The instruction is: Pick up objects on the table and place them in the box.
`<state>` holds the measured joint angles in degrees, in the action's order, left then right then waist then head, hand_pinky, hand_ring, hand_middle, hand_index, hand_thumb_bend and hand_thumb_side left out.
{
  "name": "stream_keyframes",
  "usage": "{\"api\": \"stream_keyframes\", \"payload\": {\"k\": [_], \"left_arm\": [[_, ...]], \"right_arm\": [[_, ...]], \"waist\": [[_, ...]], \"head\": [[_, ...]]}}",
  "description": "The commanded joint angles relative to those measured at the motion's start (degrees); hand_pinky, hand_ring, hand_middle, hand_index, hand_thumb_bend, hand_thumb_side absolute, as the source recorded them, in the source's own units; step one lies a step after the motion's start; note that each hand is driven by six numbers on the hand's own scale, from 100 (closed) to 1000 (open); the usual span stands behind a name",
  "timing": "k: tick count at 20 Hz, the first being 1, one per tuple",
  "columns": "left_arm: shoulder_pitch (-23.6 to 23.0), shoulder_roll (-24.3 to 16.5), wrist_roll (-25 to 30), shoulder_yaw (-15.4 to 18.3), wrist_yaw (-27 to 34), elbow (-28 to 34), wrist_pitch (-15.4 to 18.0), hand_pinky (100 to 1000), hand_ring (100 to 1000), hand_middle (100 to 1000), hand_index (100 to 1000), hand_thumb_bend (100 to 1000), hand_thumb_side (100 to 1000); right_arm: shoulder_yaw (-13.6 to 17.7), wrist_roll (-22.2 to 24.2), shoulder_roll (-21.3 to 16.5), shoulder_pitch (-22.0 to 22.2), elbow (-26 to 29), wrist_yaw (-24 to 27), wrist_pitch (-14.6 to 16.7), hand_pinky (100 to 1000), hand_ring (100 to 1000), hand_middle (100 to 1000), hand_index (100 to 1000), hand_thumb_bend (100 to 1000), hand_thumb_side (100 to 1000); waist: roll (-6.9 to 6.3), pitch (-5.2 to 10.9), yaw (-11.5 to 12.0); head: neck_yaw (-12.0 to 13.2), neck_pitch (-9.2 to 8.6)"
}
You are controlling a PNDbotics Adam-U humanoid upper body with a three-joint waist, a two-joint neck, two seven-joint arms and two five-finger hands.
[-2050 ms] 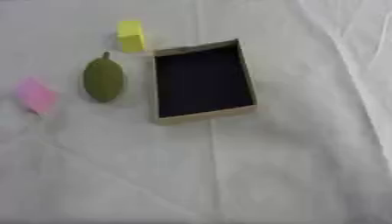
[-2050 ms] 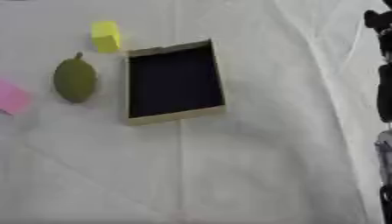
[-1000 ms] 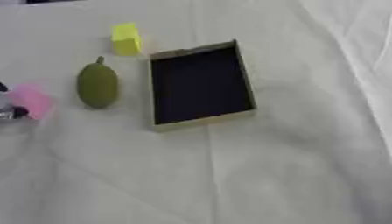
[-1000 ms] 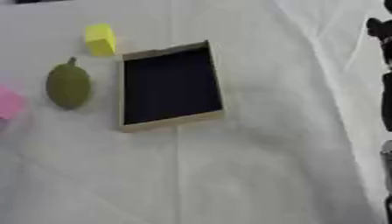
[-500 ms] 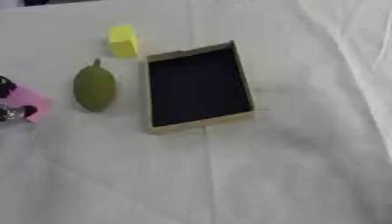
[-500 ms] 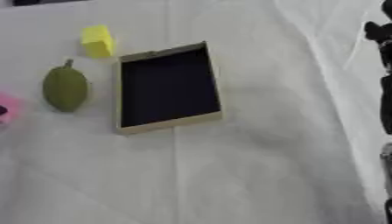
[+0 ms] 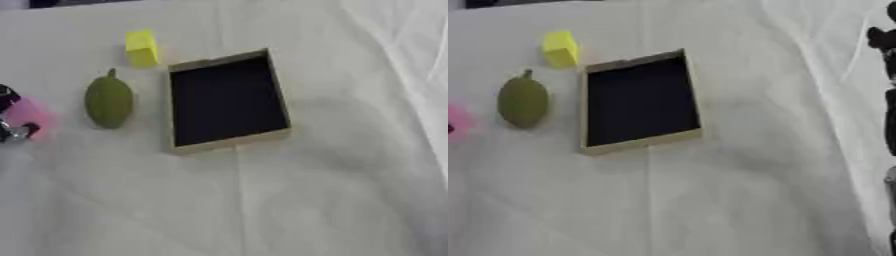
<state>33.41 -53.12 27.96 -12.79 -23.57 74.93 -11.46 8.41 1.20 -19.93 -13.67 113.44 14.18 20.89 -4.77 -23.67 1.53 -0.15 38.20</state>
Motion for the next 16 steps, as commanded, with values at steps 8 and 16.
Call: {"api": "stream_keyframes", "payload": {"k": [8,16], "left_arm": [[1.37,-2.45,0.98,1.26,3.31,6.37,-1.23,873,696,548,699,100,172],[3.39,-2.92,1.57,2.18,6.18,12.97,-1.66,873,685,545,696,100,145]], "right_arm": [[0.29,-0.14,-1.03,0.07,1.16,0.1,0.16,908,983,564,835,100,641],[0.37,-0.29,-1.52,0.74,1.16,0.6,0.5,908,981,564,834,100,639]], "waist": [[-0.47,1.46,0.57],[-0.18,2.81,1.1]], "head": [[0.41,0.77],[1.05,1.21]]}}
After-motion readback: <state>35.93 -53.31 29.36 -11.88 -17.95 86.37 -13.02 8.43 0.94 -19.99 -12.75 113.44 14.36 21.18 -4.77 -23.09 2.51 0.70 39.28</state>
